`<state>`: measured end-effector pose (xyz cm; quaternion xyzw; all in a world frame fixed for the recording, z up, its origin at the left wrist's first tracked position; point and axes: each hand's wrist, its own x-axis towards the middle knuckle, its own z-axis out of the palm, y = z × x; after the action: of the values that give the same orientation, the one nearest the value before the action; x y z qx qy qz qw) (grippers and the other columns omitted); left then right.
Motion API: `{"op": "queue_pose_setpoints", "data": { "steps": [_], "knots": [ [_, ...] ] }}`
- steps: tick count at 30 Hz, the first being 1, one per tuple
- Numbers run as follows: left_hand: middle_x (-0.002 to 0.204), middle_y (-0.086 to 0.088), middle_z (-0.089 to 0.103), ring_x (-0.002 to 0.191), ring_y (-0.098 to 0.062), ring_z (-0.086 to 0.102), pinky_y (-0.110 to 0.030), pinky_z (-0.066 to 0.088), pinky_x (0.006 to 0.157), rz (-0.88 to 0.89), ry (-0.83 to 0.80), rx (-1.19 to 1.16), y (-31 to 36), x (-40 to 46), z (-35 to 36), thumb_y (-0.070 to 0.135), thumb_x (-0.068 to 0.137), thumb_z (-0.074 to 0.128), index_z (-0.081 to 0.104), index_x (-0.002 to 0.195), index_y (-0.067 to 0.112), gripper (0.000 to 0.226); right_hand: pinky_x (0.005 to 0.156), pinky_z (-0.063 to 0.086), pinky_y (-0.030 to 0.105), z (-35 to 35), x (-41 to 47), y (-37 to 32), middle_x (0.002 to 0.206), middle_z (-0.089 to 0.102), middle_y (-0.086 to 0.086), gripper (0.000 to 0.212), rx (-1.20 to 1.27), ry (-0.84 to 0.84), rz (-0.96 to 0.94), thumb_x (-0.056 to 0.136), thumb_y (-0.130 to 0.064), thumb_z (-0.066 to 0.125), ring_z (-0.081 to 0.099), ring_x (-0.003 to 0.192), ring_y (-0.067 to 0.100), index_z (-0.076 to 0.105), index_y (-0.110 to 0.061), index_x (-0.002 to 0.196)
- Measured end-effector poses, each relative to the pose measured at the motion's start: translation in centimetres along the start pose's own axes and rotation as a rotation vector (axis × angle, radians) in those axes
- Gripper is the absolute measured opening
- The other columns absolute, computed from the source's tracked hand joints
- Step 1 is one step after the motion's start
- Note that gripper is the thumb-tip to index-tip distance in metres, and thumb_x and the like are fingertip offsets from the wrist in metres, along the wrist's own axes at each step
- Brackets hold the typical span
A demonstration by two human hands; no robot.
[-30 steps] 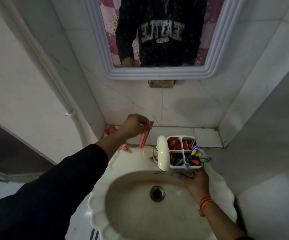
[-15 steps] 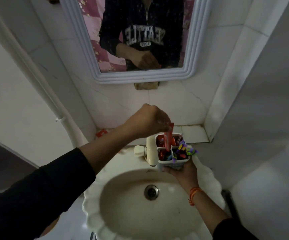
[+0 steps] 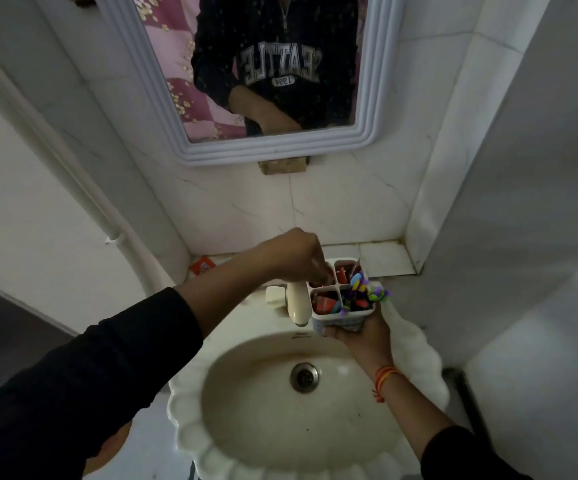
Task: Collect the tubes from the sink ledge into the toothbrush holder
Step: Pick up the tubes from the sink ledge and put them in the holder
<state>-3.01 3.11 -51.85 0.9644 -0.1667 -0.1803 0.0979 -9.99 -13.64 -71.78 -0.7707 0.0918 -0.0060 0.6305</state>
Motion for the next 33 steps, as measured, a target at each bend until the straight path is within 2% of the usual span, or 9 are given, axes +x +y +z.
{"op": "queue_pose_setpoints", "data": {
  "steps": [5, 13, 17, 20, 23, 26, 29, 31, 33],
  "knots": [
    [0.106, 0.000, 0.080, 0.097, -0.013, 0.071, -0.027, 0.055, 0.089, -0.115, 0.216, -0.279, -4.7, 0.3, 0.1, 0.038, 0.090, 0.074, 0.082, 0.105, 0.014, 0.029, 0.089, 0.058, 0.048, -0.2, -0.3, -0.5, 0.104, 0.070, -0.015, 0.089, 0.081, -0.012, 0.022, 0.028, -0.035, 0.101, 0.064, 0.108, 0.014, 0.058, -0.047, 0.106],
    [0.107, -0.013, 0.075, 0.098, -0.030, 0.071, -0.025, 0.048, 0.068, -0.637, 0.124, -0.236, -14.1, 1.3, 5.6, 0.032, 0.087, 0.055, 0.074, 0.104, 0.004, 0.037, 0.066, 0.052, 0.006, 0.0, -0.2, -0.6, 0.114, 0.065, 0.002, 0.086, 0.118, -0.004, -0.016, 0.053, 0.015, 0.089, 0.060, 0.099, 0.015, 0.055, -0.013, 0.127],
    [0.107, -0.008, 0.077, 0.105, -0.029, 0.071, -0.029, 0.054, 0.089, -0.761, 0.125, -0.256, -16.0, 1.0, 7.7, 0.024, 0.086, 0.060, 0.066, 0.119, 0.003, 0.039, 0.100, 0.054, 0.046, 0.4, -0.1, 0.3, 0.117, 0.071, 0.000, 0.090, 0.049, -0.006, 0.007, 0.046, -0.010, 0.100, 0.064, 0.113, 0.021, 0.057, -0.024, 0.124],
    [0.094, -0.008, 0.081, 0.082, -0.023, 0.074, -0.028, 0.058, 0.076, -0.834, 0.162, -0.495, -17.0, 1.9, 9.6, 0.020, 0.092, 0.059, 0.038, 0.142, -0.002, 0.059, 0.099, 0.053, 0.049, 0.3, 0.1, 0.7, 0.110, 0.071, -0.008, 0.085, 0.030, -0.017, 0.019, 0.046, -0.018, 0.100, 0.065, 0.111, 0.020, 0.056, -0.031, 0.118],
    [0.086, -0.001, 0.079, 0.106, -0.022, 0.072, -0.027, 0.043, 0.094, -0.934, 0.220, -0.598, -18.4, 3.0, 11.6, 0.029, 0.087, 0.063, 0.018, 0.153, -0.004, 0.086, 0.098, 0.054, 0.053, 0.5, 0.2, 0.6, 0.109, 0.068, -0.011, 0.083, 0.034, -0.034, 0.045, 0.047, -0.015, 0.098, 0.065, 0.107, 0.018, 0.056, -0.031, 0.117],
    [0.108, -0.002, 0.079, 0.114, -0.024, 0.069, -0.037, 0.047, 0.103, -0.973, 0.221, -0.643, -21.4, 5.0, 13.6, 0.045, 0.063, 0.068, 0.068, 0.115, 0.005, 0.065, 0.096, 0.055, 0.053, 0.4, 0.3, 0.8, 0.111, 0.070, -0.011, 0.083, 0.070, -0.024, 0.093, 0.048, -0.011, 0.098, 0.066, 0.107, 0.016, 0.060, -0.030, 0.119],
    [0.087, -0.008, 0.067, 0.068, -0.021, 0.065, -0.023, 0.049, 0.056, -0.992, 0.397, -1.123, -18.6, 3.3, 10.8, 0.030, 0.060, 0.076, 0.064, 0.096, 0.005, 0.045, 0.094, 0.056, 0.057, 0.5, 0.0, 0.1, 0.106, 0.070, -0.007, 0.087, 0.067, -0.046, 0.080, 0.045, -0.040, 0.099, 0.067, 0.100, 0.017, 0.061, -0.019, 0.120],
    [0.068, -0.006, 0.050, 0.048, -0.016, 0.045, -0.019, 0.030, 0.051, -0.926, 0.384, -1.411, -16.4, 2.6, 8.7, 0.015, 0.078, 0.062, 0.055, 0.077, 0.014, 0.008, 0.091, 0.058, 0.054, 0.5, 0.3, -0.2, 0.117, 0.069, -0.006, 0.104, 0.151, -0.032, 0.132, 0.033, -0.044, 0.101, 0.065, 0.115, 0.025, 0.058, -0.022, 0.126],
    [0.059, 0.000, 0.041, 0.042, -0.012, 0.034, -0.020, 0.022, 0.051, -0.839, 0.304, -1.617, -14.8, 2.0, 7.0, 0.020, 0.089, 0.056, 0.048, 0.073, 0.021, 0.018, 0.085, 0.061, 0.042, 0.7, 0.2, -0.5, 0.120, 0.068, -0.003, 0.096, 0.163, -0.033, 0.127, 0.039, -0.021, 0.102, 0.062, 0.120, 0.028, 0.057, -0.023, 0.124]
  ]
}}
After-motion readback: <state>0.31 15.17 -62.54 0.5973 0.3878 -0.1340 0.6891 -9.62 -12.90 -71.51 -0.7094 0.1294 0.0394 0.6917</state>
